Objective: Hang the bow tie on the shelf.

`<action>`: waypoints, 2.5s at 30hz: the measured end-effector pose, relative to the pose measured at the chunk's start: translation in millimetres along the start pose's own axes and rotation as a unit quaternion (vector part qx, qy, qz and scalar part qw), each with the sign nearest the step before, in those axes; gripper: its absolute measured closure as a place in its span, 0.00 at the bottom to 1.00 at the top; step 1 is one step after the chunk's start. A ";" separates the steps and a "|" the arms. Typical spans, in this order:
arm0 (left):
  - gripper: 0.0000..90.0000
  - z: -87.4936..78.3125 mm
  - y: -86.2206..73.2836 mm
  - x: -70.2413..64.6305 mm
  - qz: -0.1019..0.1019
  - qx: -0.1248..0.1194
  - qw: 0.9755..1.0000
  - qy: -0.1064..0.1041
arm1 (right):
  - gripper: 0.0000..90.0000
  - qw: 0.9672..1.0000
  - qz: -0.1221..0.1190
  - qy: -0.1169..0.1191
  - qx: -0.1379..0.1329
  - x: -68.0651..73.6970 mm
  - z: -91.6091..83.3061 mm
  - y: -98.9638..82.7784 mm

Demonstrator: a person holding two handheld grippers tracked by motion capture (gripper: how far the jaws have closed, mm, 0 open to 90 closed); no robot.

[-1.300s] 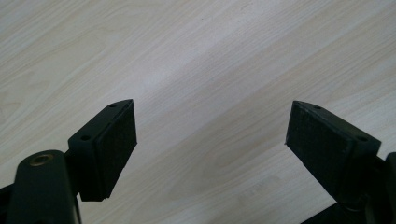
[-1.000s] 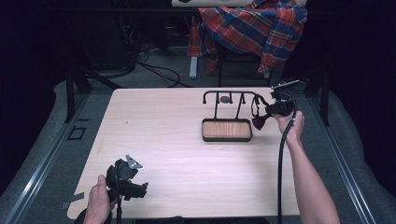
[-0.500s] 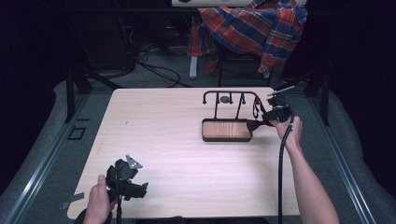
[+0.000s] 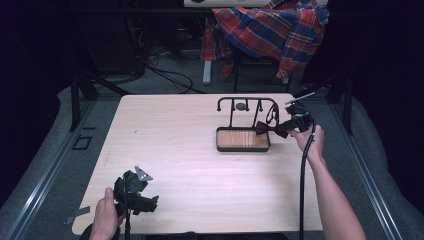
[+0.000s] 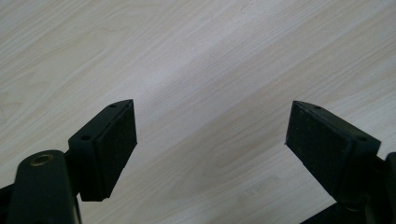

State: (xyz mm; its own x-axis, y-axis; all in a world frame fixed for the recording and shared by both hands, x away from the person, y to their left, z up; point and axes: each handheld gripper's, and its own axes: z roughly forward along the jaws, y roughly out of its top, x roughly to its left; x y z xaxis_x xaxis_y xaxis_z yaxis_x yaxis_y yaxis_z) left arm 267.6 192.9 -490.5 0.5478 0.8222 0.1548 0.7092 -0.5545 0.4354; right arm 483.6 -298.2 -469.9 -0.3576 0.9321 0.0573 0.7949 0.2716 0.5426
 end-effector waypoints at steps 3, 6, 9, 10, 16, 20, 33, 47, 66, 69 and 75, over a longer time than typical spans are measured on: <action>0.18 0.1 0.1 0.0 0.000 0.000 1.000 0.000 | 0.71 1.000 -0.009 -0.001 0.003 3.6 -2.9 1.0; 0.18 0.1 0.0 0.2 0.000 0.000 1.000 -0.001 | 0.70 1.000 -0.019 -0.004 0.009 6.6 -6.2 1.6; 0.18 0.1 -0.1 0.0 -0.001 -0.001 1.000 -0.001 | 0.67 1.000 -0.023 -0.001 0.008 8.6 -9.7 1.2; 0.18 0.1 -0.1 0.1 0.000 -0.001 1.000 0.000 | 0.65 1.000 -0.024 0.000 0.009 8.7 -10.6 1.0; 0.18 0.2 0.1 0.1 0.000 -0.001 1.000 -0.001 | 0.57 0.999 -0.027 0.020 0.014 9.2 -20.2 -2.1; 0.18 0.1 0.1 0.0 0.000 -0.001 1.000 -0.001 | 0.51 0.999 -0.037 0.017 0.014 10.7 -31.4 -4.7; 0.18 0.0 0.2 -0.2 0.000 0.000 1.000 -0.001 | 0.33 0.995 -0.083 0.042 0.031 28.9 -62.3 -20.6; 0.18 0.1 0.3 -0.6 -0.001 0.000 1.000 0.000 | 0.20 0.990 -0.117 0.056 0.051 45.6 -70.2 -45.3; 0.18 0.8 0.9 -1.7 0.002 0.002 1.000 0.002 | 0.14 0.982 -0.151 0.051 0.097 54.7 -51.1 -93.8; 0.18 0.7 0.9 -1.7 0.002 0.003 1.000 0.001 | 0.13 0.979 -0.163 0.051 0.109 57.1 -46.3 -100.8; 0.18 0.7 0.9 -1.8 0.003 0.002 1.000 0.001 | 0.08 0.974 -0.176 0.054 0.128 65.3 -35.9 -116.1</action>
State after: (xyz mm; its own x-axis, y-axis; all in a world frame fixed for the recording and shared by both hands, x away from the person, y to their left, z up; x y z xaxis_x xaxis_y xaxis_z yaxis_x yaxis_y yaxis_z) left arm 267.6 190.9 -491.0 0.5516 0.8187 0.1597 0.7075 -0.5606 0.4303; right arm 350.4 -277.4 -499.1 -0.6690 0.7433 0.0016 0.7049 0.6338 0.3184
